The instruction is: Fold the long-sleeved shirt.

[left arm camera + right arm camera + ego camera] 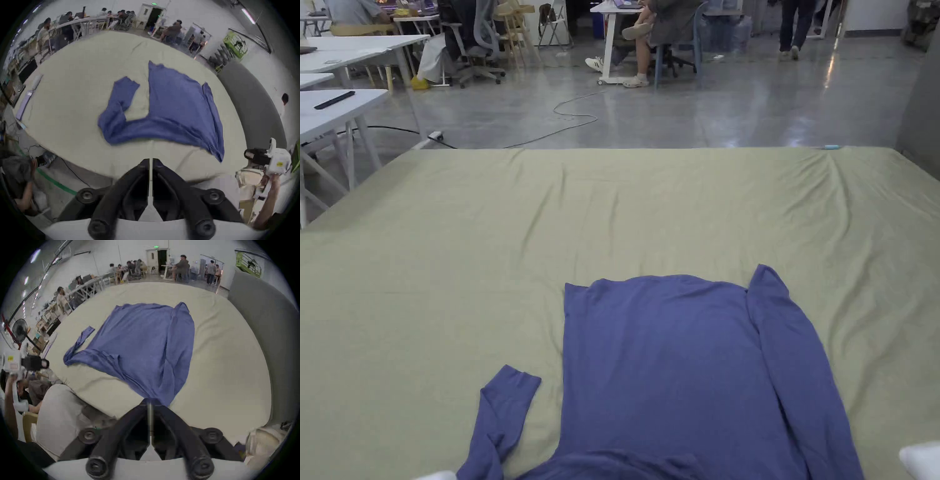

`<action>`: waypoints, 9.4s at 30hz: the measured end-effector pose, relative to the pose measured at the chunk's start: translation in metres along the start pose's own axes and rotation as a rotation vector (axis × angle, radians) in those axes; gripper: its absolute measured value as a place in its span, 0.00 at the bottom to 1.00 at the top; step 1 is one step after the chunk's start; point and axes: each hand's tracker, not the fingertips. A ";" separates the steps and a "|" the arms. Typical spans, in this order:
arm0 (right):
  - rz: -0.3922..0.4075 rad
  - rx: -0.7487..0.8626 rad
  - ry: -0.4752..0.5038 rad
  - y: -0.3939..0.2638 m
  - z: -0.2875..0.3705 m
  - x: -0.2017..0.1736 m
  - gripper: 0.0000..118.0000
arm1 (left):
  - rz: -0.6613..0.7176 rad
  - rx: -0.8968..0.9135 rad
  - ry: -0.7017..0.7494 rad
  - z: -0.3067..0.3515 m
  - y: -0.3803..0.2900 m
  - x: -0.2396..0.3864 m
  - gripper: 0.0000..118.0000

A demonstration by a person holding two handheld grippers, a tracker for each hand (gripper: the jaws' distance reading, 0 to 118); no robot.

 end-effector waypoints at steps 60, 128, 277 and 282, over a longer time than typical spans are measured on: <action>-0.189 -0.050 -0.139 0.067 -0.047 0.052 0.00 | -0.178 0.096 0.086 -0.144 0.432 0.085 0.00; 0.117 0.027 -0.294 0.160 -0.042 0.139 0.00 | -0.009 0.024 0.064 -0.030 0.291 -0.019 0.00; 0.246 0.281 -0.592 0.509 0.006 0.110 0.00 | -0.150 0.409 0.071 -0.007 0.561 0.117 0.00; 0.346 0.154 -0.556 0.438 -0.056 0.112 0.00 | -0.133 0.264 0.082 -0.060 0.511 0.084 0.00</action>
